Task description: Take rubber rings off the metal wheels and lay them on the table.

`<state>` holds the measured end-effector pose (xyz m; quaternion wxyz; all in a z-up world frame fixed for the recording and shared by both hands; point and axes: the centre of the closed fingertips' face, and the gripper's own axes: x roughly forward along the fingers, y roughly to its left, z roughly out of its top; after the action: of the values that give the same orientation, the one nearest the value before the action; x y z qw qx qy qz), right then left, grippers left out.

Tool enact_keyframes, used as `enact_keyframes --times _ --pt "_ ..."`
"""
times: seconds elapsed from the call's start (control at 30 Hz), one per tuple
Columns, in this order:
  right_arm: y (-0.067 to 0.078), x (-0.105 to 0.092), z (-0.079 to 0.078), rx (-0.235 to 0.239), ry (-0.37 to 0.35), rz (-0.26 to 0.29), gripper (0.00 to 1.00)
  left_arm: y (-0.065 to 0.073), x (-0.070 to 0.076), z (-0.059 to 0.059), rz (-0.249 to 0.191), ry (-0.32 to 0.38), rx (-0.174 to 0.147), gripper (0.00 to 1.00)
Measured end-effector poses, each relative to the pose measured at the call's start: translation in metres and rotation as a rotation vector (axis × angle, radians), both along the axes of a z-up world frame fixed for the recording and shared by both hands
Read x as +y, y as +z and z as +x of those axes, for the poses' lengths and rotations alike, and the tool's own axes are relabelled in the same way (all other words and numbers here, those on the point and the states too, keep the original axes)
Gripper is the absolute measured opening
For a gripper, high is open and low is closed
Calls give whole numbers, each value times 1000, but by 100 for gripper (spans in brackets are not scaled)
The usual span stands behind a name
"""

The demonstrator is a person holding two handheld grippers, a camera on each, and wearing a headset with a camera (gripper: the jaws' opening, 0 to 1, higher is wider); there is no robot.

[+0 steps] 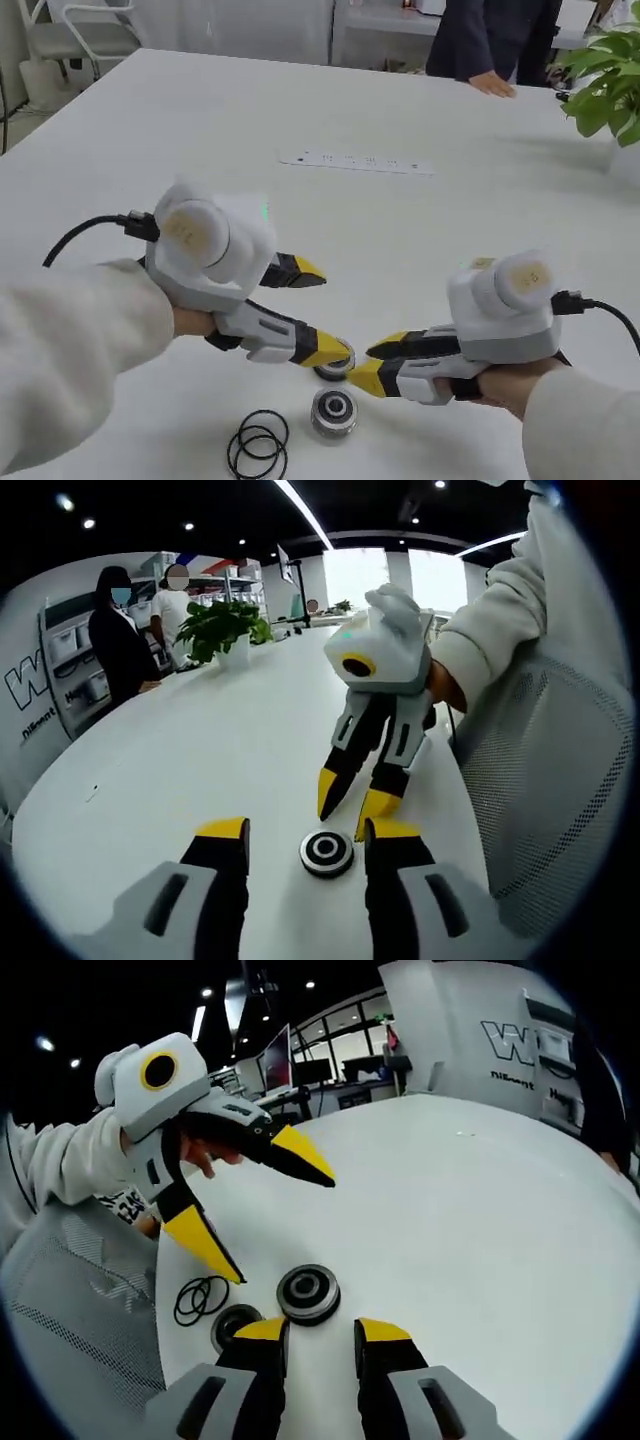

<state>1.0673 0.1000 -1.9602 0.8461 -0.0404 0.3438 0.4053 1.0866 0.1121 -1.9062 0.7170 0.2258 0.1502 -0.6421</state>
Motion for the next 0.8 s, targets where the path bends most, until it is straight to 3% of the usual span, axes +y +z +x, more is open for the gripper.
enact_keyframes --times 0.3,0.47,0.57,0.8 --pt "-1 4 -1 -11 34 -7 23 -17 -3 1 -32 4 24 29" --pt "-1 7 -2 -15 46 -4 22 -26 -4 -2 -16 -12 27 24" --pt "-1 7 -2 -20 54 -3 21 -32 -3 -5 -5 -17 45 20" --pt "-2 9 -3 -26 62 1 19 -35 -4 -5 -13 -10 58 13"
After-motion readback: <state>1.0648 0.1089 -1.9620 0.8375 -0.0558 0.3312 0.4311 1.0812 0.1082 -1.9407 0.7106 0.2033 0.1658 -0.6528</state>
